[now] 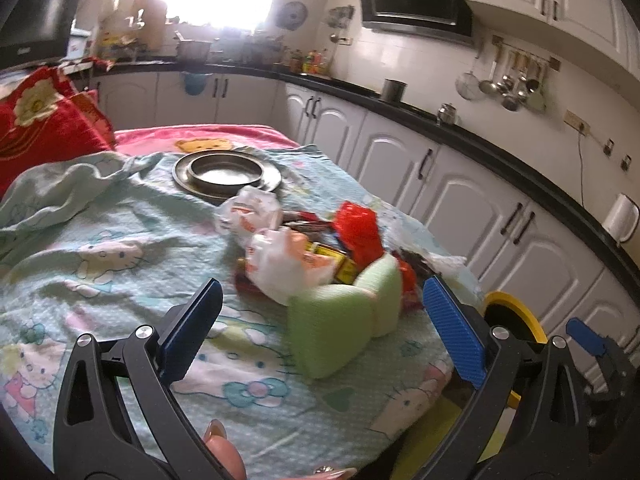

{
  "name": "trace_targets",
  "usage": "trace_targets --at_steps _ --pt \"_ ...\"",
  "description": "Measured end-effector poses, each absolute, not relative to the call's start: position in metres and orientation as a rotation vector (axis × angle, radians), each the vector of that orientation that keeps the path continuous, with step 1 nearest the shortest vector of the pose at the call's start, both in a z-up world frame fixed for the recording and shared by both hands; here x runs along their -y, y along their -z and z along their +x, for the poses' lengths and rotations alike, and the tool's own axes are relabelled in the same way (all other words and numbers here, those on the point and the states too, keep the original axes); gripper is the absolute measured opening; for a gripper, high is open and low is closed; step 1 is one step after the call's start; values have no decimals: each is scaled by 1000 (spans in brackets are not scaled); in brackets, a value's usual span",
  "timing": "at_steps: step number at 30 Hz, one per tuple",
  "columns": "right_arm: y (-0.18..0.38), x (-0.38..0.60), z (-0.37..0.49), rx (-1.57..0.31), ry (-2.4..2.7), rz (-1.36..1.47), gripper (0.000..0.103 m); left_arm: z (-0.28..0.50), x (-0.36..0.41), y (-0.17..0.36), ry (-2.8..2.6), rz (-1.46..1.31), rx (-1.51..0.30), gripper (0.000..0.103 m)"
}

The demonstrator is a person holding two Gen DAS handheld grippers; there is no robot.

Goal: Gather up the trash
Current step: 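Grasp the white printed plastic bag with the left gripper while the right gripper grasps the red plastic bag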

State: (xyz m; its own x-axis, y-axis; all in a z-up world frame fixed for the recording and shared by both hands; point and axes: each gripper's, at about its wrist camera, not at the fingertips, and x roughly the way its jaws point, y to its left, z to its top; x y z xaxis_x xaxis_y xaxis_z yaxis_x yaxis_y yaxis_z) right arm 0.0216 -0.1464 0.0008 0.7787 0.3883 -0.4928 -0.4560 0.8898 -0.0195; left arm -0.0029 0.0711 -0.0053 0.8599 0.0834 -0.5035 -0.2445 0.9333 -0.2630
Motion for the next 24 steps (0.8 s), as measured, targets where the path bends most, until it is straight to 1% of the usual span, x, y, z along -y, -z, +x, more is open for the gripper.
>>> trace_targets --at_steps 8,14,19,21,22,23,24 --pt "3 117 42 -519 -523 -183 97 -2 -110 9 -239 -392 -533 92" --pt "4 106 77 -543 -542 -189 97 5 -134 14 -267 -437 -568 92" --pt "10 96 111 -590 -557 -202 97 20 -139 19 -229 -475 -605 92" --pt "14 90 122 -605 -569 -236 90 29 -140 21 -199 -505 -616 92" --pt "17 88 128 -622 -582 -242 79 32 -139 22 -193 -513 -622 92" --pt "20 86 134 -636 -588 -244 70 36 -140 23 -183 -522 -627 92" --pt "24 84 142 -665 -595 -243 69 40 -140 25 -173 -531 -633 92"
